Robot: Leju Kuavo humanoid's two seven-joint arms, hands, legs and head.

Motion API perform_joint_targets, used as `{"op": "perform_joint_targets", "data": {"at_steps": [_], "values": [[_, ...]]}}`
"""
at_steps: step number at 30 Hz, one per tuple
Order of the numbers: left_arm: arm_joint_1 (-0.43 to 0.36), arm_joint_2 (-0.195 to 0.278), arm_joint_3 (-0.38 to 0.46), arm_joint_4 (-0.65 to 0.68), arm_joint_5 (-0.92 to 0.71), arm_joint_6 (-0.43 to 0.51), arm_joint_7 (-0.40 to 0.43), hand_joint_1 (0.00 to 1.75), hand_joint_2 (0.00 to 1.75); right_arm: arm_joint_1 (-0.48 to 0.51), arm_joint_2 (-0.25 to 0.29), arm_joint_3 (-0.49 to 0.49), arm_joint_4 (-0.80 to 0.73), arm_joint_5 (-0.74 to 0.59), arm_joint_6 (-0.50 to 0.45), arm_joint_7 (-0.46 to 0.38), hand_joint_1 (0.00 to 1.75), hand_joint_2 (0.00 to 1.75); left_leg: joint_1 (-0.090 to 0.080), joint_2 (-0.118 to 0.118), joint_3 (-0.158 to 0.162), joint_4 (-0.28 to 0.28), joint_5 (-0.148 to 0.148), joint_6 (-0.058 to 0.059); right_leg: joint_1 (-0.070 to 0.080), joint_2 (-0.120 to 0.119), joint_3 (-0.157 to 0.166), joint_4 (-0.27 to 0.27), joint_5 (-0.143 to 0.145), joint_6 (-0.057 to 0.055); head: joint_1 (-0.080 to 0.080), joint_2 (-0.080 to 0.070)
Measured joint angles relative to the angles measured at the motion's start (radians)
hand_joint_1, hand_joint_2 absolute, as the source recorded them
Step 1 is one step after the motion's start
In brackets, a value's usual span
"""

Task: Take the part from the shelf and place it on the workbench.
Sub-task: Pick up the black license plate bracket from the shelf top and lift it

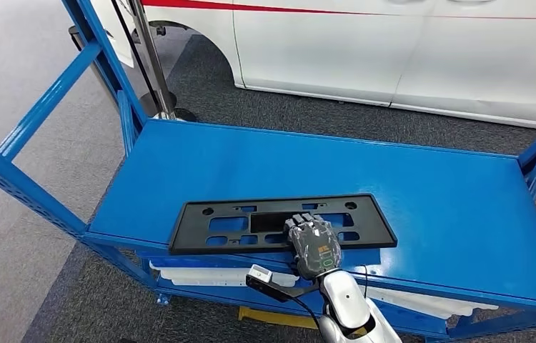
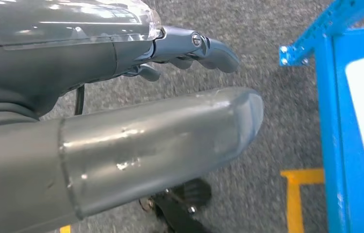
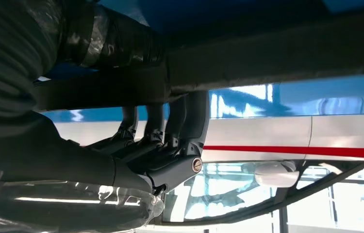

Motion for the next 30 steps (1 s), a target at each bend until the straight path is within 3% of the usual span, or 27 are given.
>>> {"op": "perform_joint_targets", "data": {"at_steps": [3, 4, 5, 6, 8, 10, 13, 15, 18, 19, 20, 21, 22, 23, 25, 27, 30], "values": [[0.000, 0.001, 0.000, 0.003, 0.000, 0.000, -0.001, 0.00, 0.00, -0.002, 0.001, 0.000, 0.002, -0.003, 0.004, -0.003, 1.74, 1.75, 0.003, 0.001, -0.080, 0.178, -0.091, -0.013, -0.001, -0.004, 0.001, -0.003, 0.001, -0.008, 0.000, 0.000], [0.002, 0.002, 0.000, 0.003, 0.001, 0.000, -0.001, 0.00, 0.00, -0.001, 0.001, 0.000, 0.003, -0.004, 0.004, -0.003, 1.74, 1.75, 0.004, 0.001, -0.103, 0.228, -0.107, -0.016, -0.001, -0.004, 0.000, -0.002, 0.001, -0.008, 0.000, 0.000], [0.003, 0.003, 0.000, 0.003, 0.001, 0.000, -0.001, 0.00, 0.00, -0.001, 0.001, 0.000, 0.004, -0.004, 0.005, -0.003, 1.74, 1.75, 0.004, 0.001, -0.111, 0.245, -0.102, -0.018, -0.001, -0.004, 0.000, -0.001, 0.000, -0.008, 0.000, 0.000], [0.003, 0.004, 0.000, 0.003, 0.001, 0.000, -0.001, 0.00, 0.00, -0.002, 0.001, 0.000, 0.004, -0.004, 0.005, -0.004, 1.75, 1.75, 0.005, 0.001, -0.101, 0.224, -0.080, -0.018, -0.001, -0.003, 0.001, 0.001, 0.000, -0.007, 0.000, 0.000], [0.003, 0.005, 0.000, 0.003, 0.002, 0.000, -0.001, 0.00, 0.00, -0.003, 0.001, 0.000, 0.004, -0.006, 0.006, -0.004, 1.75, 1.75, 0.007, 0.001, -0.038, 0.093, -0.014, -0.014, -0.001, -0.002, 0.003, 0.005, -0.004, -0.003, 0.000, 0.000], [0.002, 0.006, 0.000, 0.004, 0.002, 0.000, -0.001, 0.00, 0.00, -0.006, 0.001, -0.001, 0.004, -0.014, 0.010, -0.004, 1.75, 1.75, 0.004, 0.000, 0.012, -0.011, 0.018, -0.005, 0.002, 0.000, 0.001, 0.010, -0.007, 0.006, 0.000, 0.000], [0.002, 0.006, 0.000, 0.005, 0.004, 0.000, 0.000, 0.00, 0.00, -0.008, 0.001, -0.003, 0.002, -0.032, 0.016, -0.007, 1.75, 1.75, 0.000, -0.001, 0.020, -0.031, 0.021, 0.011, 0.005, 0.001, 0.000, 0.008, -0.004, 0.022, 0.000, 0.000], [0.002, 0.006, 0.000, 0.006, 0.005, 0.001, 0.000, 0.00, 0.00, -0.008, 0.001, -0.005, -0.001, -0.042, 0.019, -0.011, 1.75, 1.75, 0.004, 0.001, 0.021, -0.037, 0.027, 0.025, 0.004, 0.002, -0.009, 0.032, -0.024, 0.031, 0.000, 0.000], [0.000, 0.006, 0.000, 0.007, 0.006, 0.001, 0.000, 0.00, 0.00, -0.006, 0.000, -0.007, -0.005, -0.055, 0.025, -0.015, 1.75, 1.75, 0.006, 0.005, 0.019, -0.041, 0.030, 0.039, 0.003, 0.002, -0.086, 0.200, -0.117, 0.038, 0.000, 0.000], [0.000, 0.006, 0.000, 0.008, 0.006, 0.001, 0.000, 0.00, 0.00, -0.004, 0.000, -0.007, -0.005, -0.056, 0.026, -0.016, 1.75, 1.75, 0.005, 0.005, 0.018, -0.041, 0.030, 0.040, 0.003, 0.001, -0.114, 0.259, -0.137, 0.039, 0.000, 0.000], [0.001, 0.006, 0.000, 0.008, 0.006, 0.001, 0.000, 0.00, 0.00, -0.004, -0.001, -0.007, -0.005, -0.057, 0.027, -0.017, 1.75, 1.75, 0.004, 0.006, 0.018, -0.040, 0.030, 0.040, 0.003, 0.001, -0.128, 0.287, -0.139, 0.039, 0.000, 0.000], [0.001, 0.006, 0.000, 0.008, 0.006, 0.001, 0.000, 0.00, 0.00, -0.003, -0.002, -0.007, -0.005, -0.057, 0.027, -0.018, 1.75, 1.75, 0.004, 0.005, 0.019, -0.040, 0.030, 0.039, 0.003, 0.001, -0.123, 0.278, -0.122, 0.038, 0.000, 0.000], [0.001, 0.006, 0.000, 0.008, 0.006, 0.001, 0.000, 0.00, 0.00, -0.003, -0.002, -0.007, -0.006, -0.057, 0.028, -0.020, 1.75, 1.75, 0.004, 0.004, 0.021, -0.040, 0.029, 0.038, 0.003, 0.001, -0.099, 0.230, -0.089, 0.035, 0.000, 0.000], [0.001, 0.006, 0.001, 0.008, 0.006, 0.001, 0.000, 0.00, 0.00, -0.003, -0.002, -0.007, -0.007, -0.057, 0.028, -0.021, 1.75, 1.75, 0.004, 0.003, 0.023, -0.039, 0.028, 0.037, 0.003, 0.001, -0.063, 0.158, -0.053, 0.030, 0.000, 0.000], [0.000, 0.005, 0.000, 0.009, 0.006, 0.001, 0.000, 0.00, 0.00, -0.005, -0.002, -0.007, -0.010, -0.057, 0.029, -0.022, 1.75, 1.75, 0.000, 0.002, 0.023, -0.036, 0.025, 0.030, 0.008, 0.001, -0.006, 0.038, -0.012, 0.020, 0.000, 0.000], [0.000, 0.004, 0.000, 0.010, 0.006, 0.001, 0.000, 0.00, 0.00, -0.005, -0.002, -0.007, -0.014, -0.066, 0.028, -0.029, 1.75, 1.75, -0.002, 0.002, 0.021, -0.034, 0.025, 0.019, 0.014, 0.001, 0.006, 0.007, -0.010, 0.015, 0.000, 0.000], [0.000, 0.004, 0.001, 0.010, 0.012, 0.002, -0.003, 0.00, 0.00, -0.001, -0.001, -0.008, -0.046, -0.165, 0.018, -0.086, 1.75, 1.75, 0.002, 0.002, 0.016, -0.021, 0.012, 0.004, 0.009, 0.001, 0.010, -0.005, -0.002, 0.001, 0.000, 0.000]]}}
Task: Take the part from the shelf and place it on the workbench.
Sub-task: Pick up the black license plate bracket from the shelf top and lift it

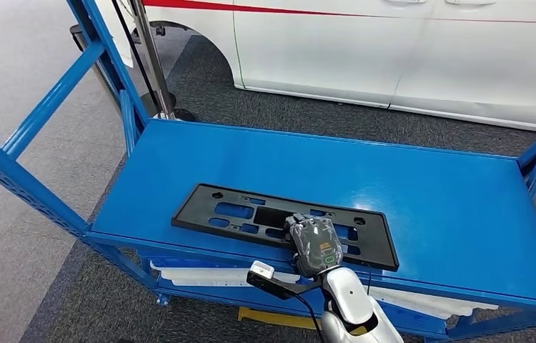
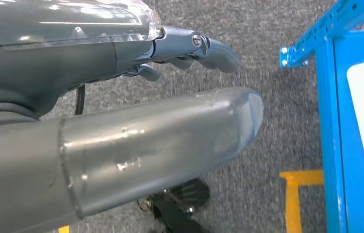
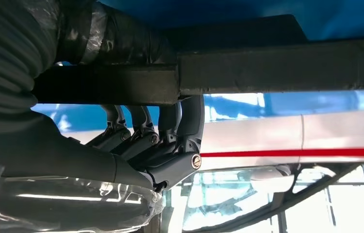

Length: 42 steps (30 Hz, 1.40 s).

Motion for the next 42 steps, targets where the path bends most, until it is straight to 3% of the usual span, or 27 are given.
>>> {"op": "perform_joint_targets", "data": {"at_steps": [2, 4, 6, 7, 9, 11, 14, 16, 19, 20, 21, 22, 24, 26, 28, 31, 34, 36, 37, 38, 40, 42], "values": [[0.002, -0.002, 0.000, 0.001, 0.009, 0.002, -0.006, 0.00, 0.00, 0.012, 0.003, 0.000, -0.060, -0.151, -0.010, -0.080, 1.75, 1.75, 0.004, 0.000, -0.034, 0.082, -0.052, -0.010, -0.005, -0.002, 0.005, -0.009, 0.004, -0.011, 0.000, 0.000], [0.004, -0.003, 0.002, 0.002, 0.020, 0.004, -0.016, 0.00, 0.00, 0.037, 0.005, 0.006, -0.152, -0.353, -0.021, -0.183, 1.75, 1.75, 0.007, 0.000, -0.092, 0.210, -0.113, -0.018, -0.004, -0.001, 0.005, -0.009, 0.004, -0.015, 0.000, 0.000], [0.006, -0.005, 0.006, 0.002, 0.027, 0.007, -0.028, 0.00, 0.00, 0.075, 0.005, 0.018, -0.261, -0.554, -0.033, -0.276, 1.75, 1.75, 0.008, 0.001, -0.114, 0.259, -0.116, -0.023, -0.004, -0.001, 0.004, -0.006, 0.002, -0.014, 0.000, 0.000], [0.007, -0.006, 0.008, 0.002, 0.029, 0.009, -0.032, 0.00, 0.00, 0.093, 0.005, 0.023, -0.312, -0.633, -0.037, -0.309, 1.75, 1.75, 0.009, 0.001, -0.100, 0.229, -0.092, -0.024, -0.005, -0.001, 0.004, -0.004, 0.001, -0.011, 0.000, 0.000], [0.007, -0.007, 0.010, 0.002, 0.033, 0.012, -0.038, 0.00, 0.00, 0.120, 0.003, 0.029, -0.415, -0.761, -0.042, -0.361, 1.75, 1.75, 0.010, 0.001, -0.034, 0.097, -0.029, -0.022, -0.007, -0.002, 0.003, 0.004, -0.004, -0.003, 0.000, 0.000], [0.007, -0.009, 0.014, 0.003, 0.040, 0.014, -0.041, 0.00, 0.00, 0.142, -0.001, 0.030, -0.512, -0.857, -0.039, -0.397, 1.75, 1.75, 0.006, -0.001, 0.012, 0.005, -0.004, -0.013, -0.005, -0.001, 0.000, 0.012, -0.009, 0.008, 0.000, 0.000], [0.010, -0.014, 0.024, 0.004, 0.048, 0.015, -0.042, 0.00, 0.00, 0.183, -0.014, 0.028, -0.621, -0.945, -0.023, -0.430, 1.75, 1.75, 0.000, -0.002, 0.014, -0.010, -0.002, 0.007, -0.005, 0.000, -0.003, 0.011, -0.008, 0.026, 0.000, 0.000], [0.010, -0.019, 0.030, 0.005, 0.050, 0.016, -0.041, 0.00, 0.00, 0.209, -0.022, 0.022, -0.670, -0.978, -0.012, -0.446, 1.75, 1.75, 0.003, -0.001, 0.015, -0.017, 0.004, 0.023, -0.008, 0.000, -0.015, 0.040, -0.031, 0.036, 0.000, 0.000], [0.011, -0.023, 0.035, 0.006, 0.053, 0.016, -0.039, 0.00, 0.00, 0.237, -0.033, 0.009, -0.711, -0.997, -0.006, -0.459, 1.75, 1.75, 0.002, 0.001, 0.013, -0.020, 0.007, 0.036, -0.010, 0.000, -0.095, 0.213, -0.125, 0.043, 0.000, 0.000], [0.011, -0.023, 0.037, 0.006, 0.055, 0.016, -0.038, 0.00, 0.00, 0.246, -0.037, 0.005, -0.719, -1.000, -0.005, -0.460, 1.75, 1.75, 0.001, 0.001, 0.013, -0.020, 0.007, 0.037, -0.011, 0.000, -0.122, 0.269, -0.143, 0.044, 0.000, 0.000], [0.011, -0.024, 0.039, 0.007, 0.055, 0.016, -0.038, 0.00, 0.00, 0.253, -0.040, 0.003, -0.725, -1.001, -0.005, -0.460, 1.75, 1.75, 0.000, 0.001, 0.013, -0.019, 0.006, 0.037, -0.011, 0.000, -0.136, 0.295, -0.144, 0.045, 0.000, 0.000], [0.011, -0.025, 0.041, 0.007, 0.056, 0.016, -0.038, 0.00, 0.00, 0.258, -0.042, 0.001, -0.730, -1.002, -0.005, -0.460, 1.75, 1.75, -0.001, 0.001, 0.014, -0.019, 0.006, 0.037, -0.012, 0.000, -0.130, 0.281, -0.124, 0.043, 0.000, 0.000], [0.011, -0.028, 0.043, 0.007, 0.057, 0.016, -0.038, 0.00, 0.00, 0.263, -0.045, -0.001, -0.739, -1.002, -0.005, -0.460, 1.75, 1.75, -0.002, -0.001, 0.018, -0.018, 0.003, 0.035, -0.011, 0.000, -0.071, 0.157, -0.052, 0.035, 0.000, 0.000], [0.010, -0.031, 0.043, 0.008, 0.057, 0.016, -0.038, 0.00, 0.00, 0.264, -0.047, -0.002, -0.748, -1.002, -0.005, -0.461, 1.75, 1.75, -0.006, -0.001, 0.018, -0.014, -0.001, 0.027, -0.006, 0.000, -0.017, 0.043, -0.012, 0.026, 0.000, 0.000], [0.010, -0.032, 0.043, 0.009, 0.057, 0.016, -0.038, 0.00, 0.00, 0.266, -0.048, -0.003, -0.754, -1.002, -0.005, -0.461, 1.75, 1.75, -0.008, -0.001, 0.016, -0.013, -0.003, 0.017, -0.001, 0.001, -0.008, 0.017, -0.012, 0.019, 0.000, 0.000], [0.009, -0.032, 0.043, 0.009, 0.052, 0.025, -0.040, 0.00, 0.00, 0.274, -0.048, -0.005, -0.757, -1.005, 0.004, -0.461, 1.75, 1.75, -0.006, -0.001, 0.008, 0.007, -0.022, 0.001, -0.008, 0.000, -0.005, 0.006, -0.007, 0.004, 0.000, 0.000], [0.008, -0.032, 0.044, 0.009, 0.053, 0.037, -0.035, 0.00, 0.00, 0.293, -0.045, -0.012, -0.758, -1.037, 0.013, -0.453, 1.75, 1.75, -0.001, 0.000, -0.064, 0.166, -0.107, -0.013, -0.010, -0.004, -0.002, 0.002, -0.006, -0.008, 0.000, 0.000], [0.008, -0.033, 0.045, 0.010, 0.059, 0.044, -0.028, 0.00, 0.00, 0.317, -0.039, -0.021, -0.757, -1.074, 0.011, -0.449, 1.75, 1.75, 0.000, 0.000, -0.110, 0.258, -0.132, -0.020, -0.009, -0.005, -0.002, 0.005, -0.008, -0.010, 0.000, 0.000], [0.008, -0.032, 0.046, 0.010, 0.061, 0.049, -0.025, 0.00, 0.00, 0.328, -0.035, -0.025, -0.757, -1.091, 0.011, -0.448, 1.75, 1.75, 0.001, 0.000, -0.111, 0.256, -0.116, -0.021, -0.009, -0.005, -0.002, 0.007, -0.009, -0.010, 0.000, 0.000], [0.007, -0.032, 0.048, 0.010, 0.065, 0.054, -0.023, 0.00, 0.00, 0.339, -0.031, -0.030, -0.757, -1.104, 0.014, -0.449, 1.75, 1.75, 0.001, 0.000, -0.094, 0.217, -0.086, -0.021, -0.009, -0.004, -0.002, 0.010, -0.011, -0.009, 0.000, 0.000], [0.005, -0.032, 0.053, 0.010, 0.074, 0.061, -0.018, 0.00, 0.00, 0.363, -0.024, -0.039, -0.756, -1.115, 0.036, -0.459, 1.75, 1.75, 0.001, 0.000, -0.035, 0.088, -0.022, -0.015, -0.008, -0.002, 0.000, 0.016, -0.017, -0.004, 0.000, 0.000], [0.001, -0.033, 0.058, 0.011, 0.083, 0.067, -0.016, 0.00, 0.00, 0.394, -0.022, -0.043, -0.752, -1.117, 0.088, -0.482, 1.75, 1.75, -0.003, -0.002, 0.002, 0.010, -0.001, -0.005, -0.005, -0.001, -0.002, 0.021, -0.019, 0.006, 0.000, 0.000]]}}
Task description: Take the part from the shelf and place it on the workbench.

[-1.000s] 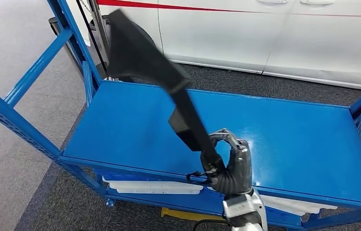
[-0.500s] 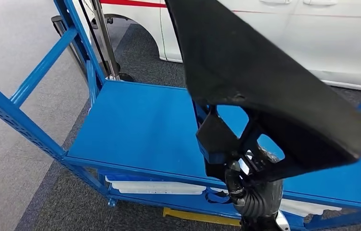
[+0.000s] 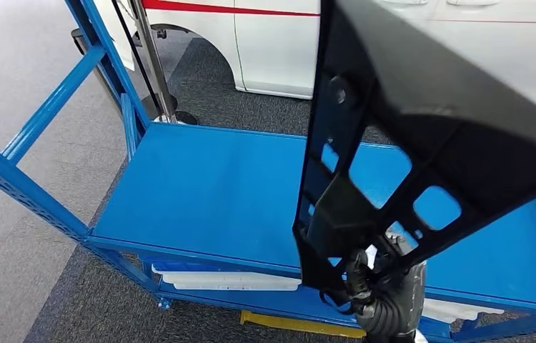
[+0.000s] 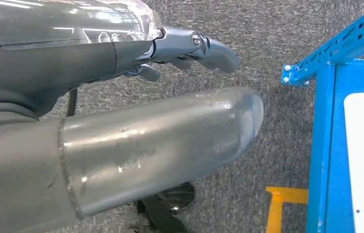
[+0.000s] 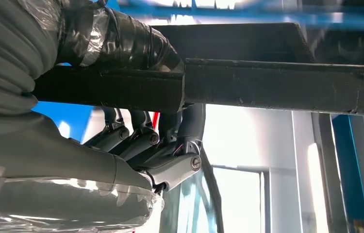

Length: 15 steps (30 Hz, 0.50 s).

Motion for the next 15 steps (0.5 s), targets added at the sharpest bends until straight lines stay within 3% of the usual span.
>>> {"op": "perform_joint_targets", "data": {"at_steps": [2, 4, 6, 8, 9, 10, 11, 14, 15], "values": [[-0.002, -0.001, 0.004, 0.002, 0.005, 0.001, 0.000, 0.00, 0.00, 0.036, 0.000, 0.000, 0.007, -0.009, 0.050, -0.043, 1.75, 1.75, -0.002, -0.002, 0.002, -0.011, 0.001, 0.012, 0.002, 0.000, -0.003, 0.001, 0.004, 0.011, 0.000, 0.000], [-0.002, -0.002, 0.007, 0.003, 0.006, -0.005, 0.001, 0.00, 0.00, 0.071, -0.004, 0.001, 0.016, -0.025, 0.072, -0.098, 1.75, 1.75, 0.003, -0.001, 0.001, -0.020, 0.011, 0.025, 0.001, 0.000, -0.006, 0.010, -0.012, 0.022, 0.000, 0.000], [-0.003, -0.003, 0.009, 0.004, 0.006, -0.011, 0.008, 0.00, 0.00, 0.099, -0.010, 0.003, 0.024, -0.035, 0.077, -0.140, 1.75, 1.75, 0.006, 0.003, -0.002, -0.026, 0.020, 0.037, -0.002, 0.001, -0.033, 0.083, -0.074, 0.030, 0.000, 0.000], [-0.004, -0.003, 0.009, 0.004, 0.002, -0.011, 0.017, 0.00, 0.00, 0.119, -0.015, 0.005, 0.027, -0.038, 0.072, -0.162, 1.75, 1.75, 0.005, 0.006, -0.012, -0.025, 0.025, 0.043, -0.004, 0.001, -0.078, 0.204, -0.147, 0.034, 0.000, 0.000], [-0.004, -0.003, 0.009, 0.004, -0.001, -0.011, 0.020, 0.00, 0.00, 0.127, -0.017, 0.006, 0.027, -0.039, 0.070, -0.167, 1.75, 1.75, 0.004, 0.007, -0.018, -0.023, 0.027, 0.043, -0.006, 0.000, -0.090, 0.246, -0.162, 0.036, 0.000, 0.000], [-0.004, -0.003, 0.009, 0.004, -0.004, -0.010, 0.023, 0.00, 0.00, 0.133, -0.019, 0.007, 0.027, -0.041, 0.068, -0.169, 1.75, 1.75, 0.004, 0.007, -0.024, -0.020, 0.030, 0.042, -0.008, 0.000, -0.086, 0.255, -0.158, 0.038, 0.000, 0.000], [-0.004, -0.004, 0.009, 0.005, -0.007, -0.010, 0.025, 0.00, 0.00, 0.137, -0.021, 0.008, 0.026, -0.041, 0.067, -0.171, 1.75, 1.75, 0.004, 0.008, -0.030, -0.016, 0.032, 0.040, -0.010, 0.000, -0.062, 0.228, -0.137, 0.039, 0.000, 0.000], [-0.005, -0.005, 0.009, 0.007, -0.014, -0.011, 0.028, 0.00, 0.00, 0.144, -0.024, 0.008, 0.016, -0.042, 0.066, -0.171, 1.75, 1.75, 0.004, 0.007, -0.045, -0.003, 0.040, 0.030, -0.012, 0.001, 0.053, 0.043, -0.071, 0.034, 0.000, 0.000], [-0.006, -0.005, 0.009, 0.007, -0.015, -0.012, 0.029, 0.00, 0.00, 0.146, -0.025, 0.008, 0.011, -0.040, 0.066, -0.171, 1.75, 1.75, 0.003, 0.006, -0.047, -0.001, 0.043, 0.024, -0.010, 0.003, 0.071, 0.011, -0.063, 0.031, 0.000, 0.000]]}}
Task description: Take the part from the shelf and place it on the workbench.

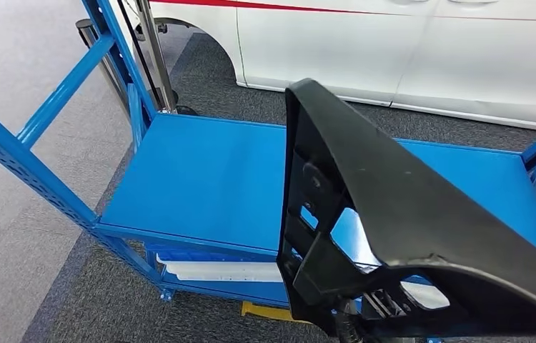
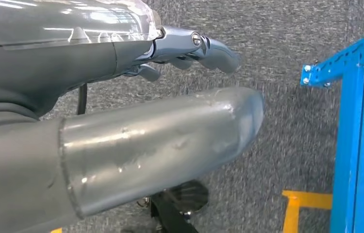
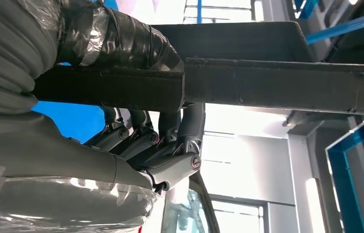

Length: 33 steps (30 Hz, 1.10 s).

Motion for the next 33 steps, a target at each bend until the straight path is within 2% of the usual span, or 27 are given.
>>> {"op": "perform_joint_targets", "data": {"at_steps": [3, 4, 5, 6, 8, 9, 10, 11, 12, 13, 14, 15, 16, 17, 19, 20, 21, 23, 24, 25, 26, 27, 28, 29, 30, 31, 33], "values": [[-0.002, 0.000, 0.000, 0.000, -0.006, -0.001, 0.002, 0.00, 0.00, 0.008, -0.001, 0.000, -0.013, 0.012, -0.001, 0.004, 1.75, 1.75, 0.000, -0.002, -0.005, 0.000, 0.012, -0.022, 0.005, 0.002, -0.010, -0.010, 0.014, -0.020, 0.000, 0.000], [-0.002, 0.001, 0.000, 0.000, -0.008, -0.002, 0.002, 0.00, 0.00, 0.009, -0.001, 0.001, -0.016, 0.015, -0.001, 0.010, 1.75, 1.75, 0.001, -0.002, -0.011, 0.007, 0.003, -0.029, 0.003, 0.001, -0.016, -0.012, 0.021, -0.029, 0.000, 0.000], [-0.002, 0.001, 0.000, 0.000, -0.008, -0.002, 0.003, 0.00, 0.00, 0.011, -0.001, 0.001, -0.019, 0.016, 0.000, 0.016, 1.75, 1.75, 0.002, -0.002, -0.020, 0.027, -0.023, -0.034, 0.002, -0.001, -0.024, -0.014, 0.030, -0.039, 0.000, 0.000], [-0.002, 0.002, 0.000, 0.000, -0.008, -0.003, 0.003, 0.00, 0.00, 0.012, -0.001, 0.001, -0.021, 0.017, 0.002, 0.022, 1.75, 1.75, 0.004, -0.002, -0.034, 0.067, -0.064, -0.037, 0.001, -0.003, -0.034, -0.015, 0.039, -0.046, 0.000, 0.000], [-0.002, 0.001, -0.001, 0.001, -0.009, -0.004, 0.004, 0.00, 0.00, 0.015, -0.002, 0.001, -0.023, 0.017, 0.003, 0.029, 1.75, 1.75, 0.005, -0.002, -0.066, 0.185, -0.156, -0.043, 0.006, -0.005, -0.057, -0.014, 0.057, -0.055, 0.000, 0.000], [-0.002, 0.001, -0.001, 0.001, -0.010, -0.004, 0.005, 0.00, 0.00, 0.016, -0.002, 0.001, -0.022, 0.017, 0.003, 0.031, 1.75, 1.75, 0.005, -0.002, -0.074, 0.236, -0.181, -0.044, 0.008, -0.005, -0.070, -0.013, 0.066, -0.056, 0.000, 0.000], [-0.002, 0.001, -0.001, 0.001, -0.012, -0.004, 0.005, 0.00, 0.00, 0.017, -0.002, 0.001, -0.022, 0.017, 0.003, 0.031, 1.75, 1.75, 0.005, -0.002, -0.068, 0.262, -0.184, -0.044, 0.011, -0.006, -0.084, -0.012, 0.076, -0.056, 0.000, 0.000], [-0.002, 0.002, -0.001, 0.001, -0.014, -0.004, 0.006, 0.00, 0.00, 0.018, -0.002, 0.001, -0.023, 0.017, 0.003, 0.032, 1.75, 1.75, 0.004, -0.002, -0.046, 0.254, -0.166, -0.041, 0.014, -0.006, -0.097, -0.010, 0.085, -0.056, 0.000, 0.000], [-0.002, 0.002, -0.002, 0.001, -0.016, -0.004, 0.006, 0.00, 0.00, 0.019, -0.002, 0.001, -0.023, 0.017, 0.003, 0.032, 1.75, 1.75, 0.002, -0.003, -0.008, 0.214, -0.140, -0.036, 0.017, -0.005, -0.108, -0.009, 0.093, -0.056, 0.000, 0.000], [-0.003, 0.003, -0.002, 0.001, -0.017, -0.004, 0.007, 0.00, 0.00, 0.019, -0.002, 0.001, -0.023, 0.017, 0.003, 0.032, 1.75, 1.75, -0.001, -0.003, 0.045, 0.147, -0.118, -0.026, 0.019, -0.005, -0.118, -0.007, 0.101, -0.055, 0.000, 0.000], [-0.005, 0.004, -0.002, 0.001, -0.018, -0.004, 0.007, 0.00, 0.00, 0.019, -0.002, 0.001, -0.023, 0.017, 0.003, 0.032, 1.75, 1.75, -0.005, -0.002, 0.099, 0.069, -0.110, -0.016, 0.021, -0.005, -0.126, -0.006, 0.109, -0.052, 0.000, 0.000], [-0.007, 0.005, -0.003, 0.001, -0.018, -0.004, 0.007, 0.00, 0.00, 0.019, -0.002, 0.001, -0.024, 0.017, 0.003, 0.032, 1.75, 1.75, -0.009, -0.002, 0.138, 0.009, -0.108, -0.009, 0.022, -0.006, -0.131, -0.006, 0.117, -0.048, 0.000, 0.000], [-0.008, 0.007, -0.003, 0.002, -0.018, -0.004, 0.006, 0.00, 0.00, 0.019, -0.002, 0.001, -0.024, 0.017, 0.003, 0.033, 1.75, 1.75, -0.013, -0.002, 0.162, -0.032, -0.111, -0.003, 0.020, -0.007, -0.133, -0.007, 0.125, -0.043, 0.000, 0.000], [-0.009, 0.007, -0.003, 0.002, -0.018, -0.004, 0.007, 0.00, 0.00, 0.020, -0.002, 0.001, -0.025, 0.016, 0.004, 0.034, 1.75, 1.75, -0.017, -0.001, 0.167, -0.050, -0.111, -0.001, 0.018, -0.009, -0.134, -0.010, 0.133, -0.036, 0.000, 0.000], [-0.009, 0.007, -0.003, 0.003, -0.018, -0.004, 0.008, 0.00, 0.00, 0.020, -0.002, 0.001, -0.025, 0.009, 0.007, 0.037, 1.75, 1.75, -0.016, 0.001, 0.158, -0.061, -0.090, 0.007, 0.015, -0.008, -0.136, -0.011, 0.139, -0.023, 0.000, 0.000], [-0.009, 0.007, -0.003, 0.003, -0.018, -0.004, 0.009, 0.00, 0.00, 0.020, -0.002, 0.001, -0.025, 0.004, 0.010, 0.039, 1.75, 1.75, -0.013, 0.004, 0.152, -0.067, -0.078, 0.014, 0.014, -0.007, -0.141, 0.002, 0.119, -0.018, 0.000, 0.000], [-0.009, 0.007, -0.003, 0.003, -0.018, -0.004, 0.009, 0.00, 0.00, 0.021, -0.002, 0.001, -0.025, -0.001, 0.014, 0.040, 1.75, 1.75, -0.010, 0.007, 0.142, -0.073, -0.064, 0.019, 0.013, -0.005, -0.152, 0.032, 0.080, -0.013, 0.000, 0.000], [-0.008, 0.007, -0.003, 0.003, -0.018, -0.006, 0.010, 0.00, 0.00, 0.022, -0.003, 0.001, -0.025, -0.005, 0.018, 0.040, 1.75, 1.75, -0.009, 0.010, 0.115, -0.073, -0.042, 0.026, 0.006, -0.003, -0.179, 0.141, -0.022, -0.004, 0.000, 0.000], [-0.008, 0.007, -0.003, 0.003, -0.019, -0.008, 0.010, 0.00, 0.00, 0.023, -0.003, 0.001, -0.025, -0.004, 0.019, 0.040, 1.75, 1.75, -0.009, 0.011, 0.100, -0.070, -0.031, 0.025, 0.003, -0.003, -0.190, 0.199, -0.053, 0.001, 0.000, 0.000], [-0.008, 0.007, -0.003, 0.003, -0.019, -0.009, 0.010, 0.00, 0.00, 0.024, -0.003, 0.001, -0.025, -0.003, 0.019, 0.040, 1.75, 1.75, -0.008, 0.012, 0.084, -0.066, -0.022, 0.022, -0.001, -0.003, -0.190, 0.239, -0.059, 0.006, 0.000, 0.000], [-0.008, 0.007, -0.003, 0.003, -0.019, -0.011, 0.010, 0.00, 0.00, 0.024, -0.003, 0.001, -0.025, -0.002, 0.018, 0.039, 1.75, 1.75, -0.006, 0.013, 0.066, -0.059, -0.013, 0.018, -0.004, -0.003, -0.177, 0.252, -0.044, 0.011, 0.000, 0.000], [-0.008, 0.007, -0.003, 0.003, -0.019, -0.012, 0.011, 0.00, 0.00, 0.024, -0.003, 0.001, -0.025, -0.002, 0.018, 0.039, 1.75, 1.75, -0.003, 0.013, 0.049, -0.050, -0.006, 0.014, -0.008, -0.004, -0.146, 0.228, -0.014, 0.015, 0.000, 0.000], [-0.007, 0.007, -0.003, 0.003, -0.020, -0.013, 0.011, 0.00, 0.00, 0.023, -0.003, 0.001, -0.025, -0.002, 0.018, 0.039, 1.75, 1.75, -0.001, 0.013, 0.032, -0.038, -0.001, 0.009, -0.013, -0.004, -0.099, 0.172, 0.010, 0.019, 0.000, 0.000], [-0.007, 0.007, -0.004, 0.003, -0.020, -0.013, 0.011, 0.00, 0.00, 0.023, -0.003, 0.000, -0.025, -0.002, 0.018, 0.039, 1.75, 1.75, 0.000, 0.012, 0.016, -0.025, 0.003, 0.003, -0.013, -0.003, -0.049, 0.102, 0.015, 0.021, 0.000, 0.000], [-0.007, 0.007, -0.004, 0.003, -0.021, -0.013, 0.010, 0.00, 0.00, 0.023, -0.003, 0.000, -0.025, -0.002, 0.018, 0.039, 1.75, 1.75, 0.001, 0.011, 0.005, -0.015, 0.006, -0.003, -0.012, -0.002, -0.011, 0.044, 0.011, 0.018, 0.000, 0.000], [-0.008, 0.007, -0.005, 0.003, -0.021, -0.013, 0.010, 0.00, 0.00, 0.023, -0.003, 0.000, -0.025, -0.002, 0.018, 0.039, 1.75, 1.75, 0.000, 0.011, -0.002, -0.006, 0.011, -0.011, -0.010, -0.001, 0.010, 0.006, -0.001, 0.012, -0.001, 0.000], [-0.006, 0.007, -0.007, 0.003, -0.022, -0.013, 0.010, 0.00, 0.00, 0.024, -0.003, -0.001, -0.025, -0.002, 0.018, 0.038, 1.75, 1.75, -0.001, 0.009, -0.009, -0.003, 0.024, -0.026, -0.005, 0.001, 0.007, -0.007, -0.004, -0.010, -0.002, 0.000]]}}
